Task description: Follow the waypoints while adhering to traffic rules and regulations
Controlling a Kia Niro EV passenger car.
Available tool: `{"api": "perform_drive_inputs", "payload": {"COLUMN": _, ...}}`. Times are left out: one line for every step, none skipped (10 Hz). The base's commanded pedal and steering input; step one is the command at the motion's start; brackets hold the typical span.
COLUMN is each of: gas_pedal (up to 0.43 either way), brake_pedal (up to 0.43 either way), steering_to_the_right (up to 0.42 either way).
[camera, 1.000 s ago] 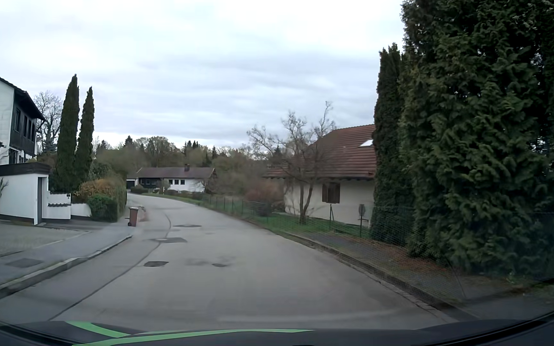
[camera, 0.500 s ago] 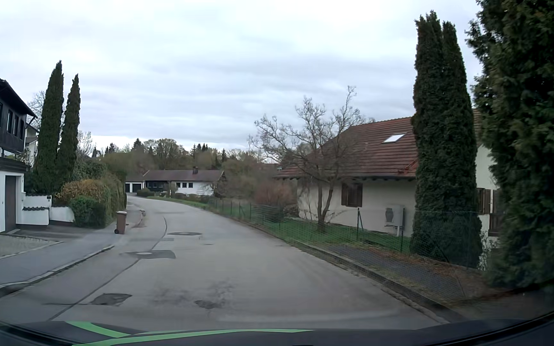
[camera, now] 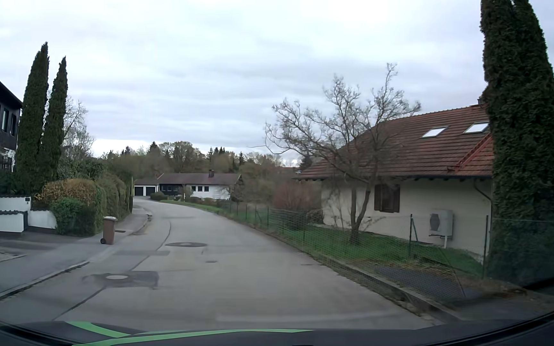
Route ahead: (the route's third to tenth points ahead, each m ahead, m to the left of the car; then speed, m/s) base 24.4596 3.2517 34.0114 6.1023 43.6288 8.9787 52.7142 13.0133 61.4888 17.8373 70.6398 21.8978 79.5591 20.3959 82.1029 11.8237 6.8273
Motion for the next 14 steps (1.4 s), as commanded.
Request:
{"api": "perform_drive_inputs", "payload": {"gas_pedal": 0.079, "brake_pedal": 0.0, "steering_to_the_right": -0.067}}
{"api": "perform_drive_inputs", "payload": {"gas_pedal": 0.079, "brake_pedal": 0.0, "steering_to_the_right": -0.067}}
{"api": "perform_drive_inputs", "payload": {"gas_pedal": 0.079, "brake_pedal": 0.0, "steering_to_the_right": -0.067}}
{"api": "perform_drive_inputs", "payload": {"gas_pedal": 0.079, "brake_pedal": 0.0, "steering_to_the_right": -0.067}}
{"api": "perform_drive_inputs", "payload": {"gas_pedal": 0.079, "brake_pedal": 0.0, "steering_to_the_right": -0.067}}
{"api": "perform_drive_inputs", "payload": {"gas_pedal": 0.079, "brake_pedal": 0.0, "steering_to_the_right": -0.067}}
{"api": "perform_drive_inputs", "payload": {"gas_pedal": 0.079, "brake_pedal": 0.0, "steering_to_the_right": -0.063}}
{"api": "perform_drive_inputs", "payload": {"gas_pedal": 0.079, "brake_pedal": 0.0, "steering_to_the_right": -0.059}}
{"api": "perform_drive_inputs", "payload": {"gas_pedal": 0.079, "brake_pedal": 0.0, "steering_to_the_right": -0.056}}
{"api": "perform_drive_inputs", "payload": {"gas_pedal": 0.079, "brake_pedal": 0.0, "steering_to_the_right": -0.053}}
{"api": "perform_drive_inputs", "payload": {"gas_pedal": 0.067, "brake_pedal": 0.0, "steering_to_the_right": -0.049}}
{"api": "perform_drive_inputs", "payload": {"gas_pedal": 0.067, "brake_pedal": 0.0, "steering_to_the_right": -0.046}}
{"api": "perform_drive_inputs", "payload": {"gas_pedal": 0.067, "brake_pedal": 0.0, "steering_to_the_right": -0.044}}
{"api": "perform_drive_inputs", "payload": {"gas_pedal": 0.059, "brake_pedal": 0.0, "steering_to_the_right": -0.039}}
